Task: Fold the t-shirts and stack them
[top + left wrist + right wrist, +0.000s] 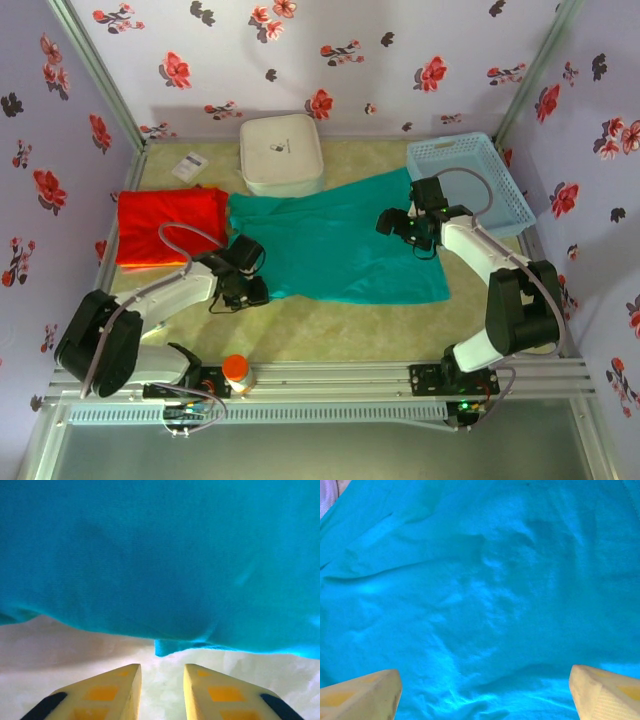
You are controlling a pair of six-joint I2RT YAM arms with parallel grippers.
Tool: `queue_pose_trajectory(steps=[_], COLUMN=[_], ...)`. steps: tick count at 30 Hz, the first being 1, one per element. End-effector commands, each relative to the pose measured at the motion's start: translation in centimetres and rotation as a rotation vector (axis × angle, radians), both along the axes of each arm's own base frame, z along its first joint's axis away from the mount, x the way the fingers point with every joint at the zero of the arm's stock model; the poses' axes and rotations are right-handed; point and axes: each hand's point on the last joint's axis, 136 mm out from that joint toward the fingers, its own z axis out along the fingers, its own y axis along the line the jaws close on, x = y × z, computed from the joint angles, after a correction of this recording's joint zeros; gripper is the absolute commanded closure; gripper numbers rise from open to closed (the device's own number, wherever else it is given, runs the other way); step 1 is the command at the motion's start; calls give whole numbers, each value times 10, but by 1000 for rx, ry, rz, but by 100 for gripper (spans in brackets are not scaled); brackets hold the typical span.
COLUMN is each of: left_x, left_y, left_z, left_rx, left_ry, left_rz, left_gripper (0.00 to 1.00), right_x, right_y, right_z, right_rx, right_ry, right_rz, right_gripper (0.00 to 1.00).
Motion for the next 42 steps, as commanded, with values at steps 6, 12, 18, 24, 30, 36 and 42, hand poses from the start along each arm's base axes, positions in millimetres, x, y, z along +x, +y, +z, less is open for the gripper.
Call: queue_pose_trajectory(steps=[6, 12, 18, 24, 30, 36, 42], left_x=[9, 9, -4, -26, -58, -83, -109], left_y=[-5, -3, 5, 19, 38, 63, 84], left_z=[-14, -23, -12, 16, 37, 56, 71], left_rx=[9, 28, 66, 65, 79, 122, 133], left_ry=[-8, 8, 40, 36, 87, 102, 124], left_rz=[16, 20, 6, 20, 21, 67, 125], left_gripper=[70, 76, 97, 100, 100, 100, 100], right_x=[-4, -4, -11, -14, -15, -17, -17], right_y=[-6, -8, -11, -20, -29, -40, -51], right_z=[-5, -12, -44, -65, -76, -84, -76], right_rx=[-29, -39, -67, -121, -176, -225, -237], right_ry=[22, 35, 136, 196, 231, 258, 238], right_rz=[-16, -21, -66, -100, -122, -162, -189], right_gripper=[13, 14, 16, 20, 24, 26, 27])
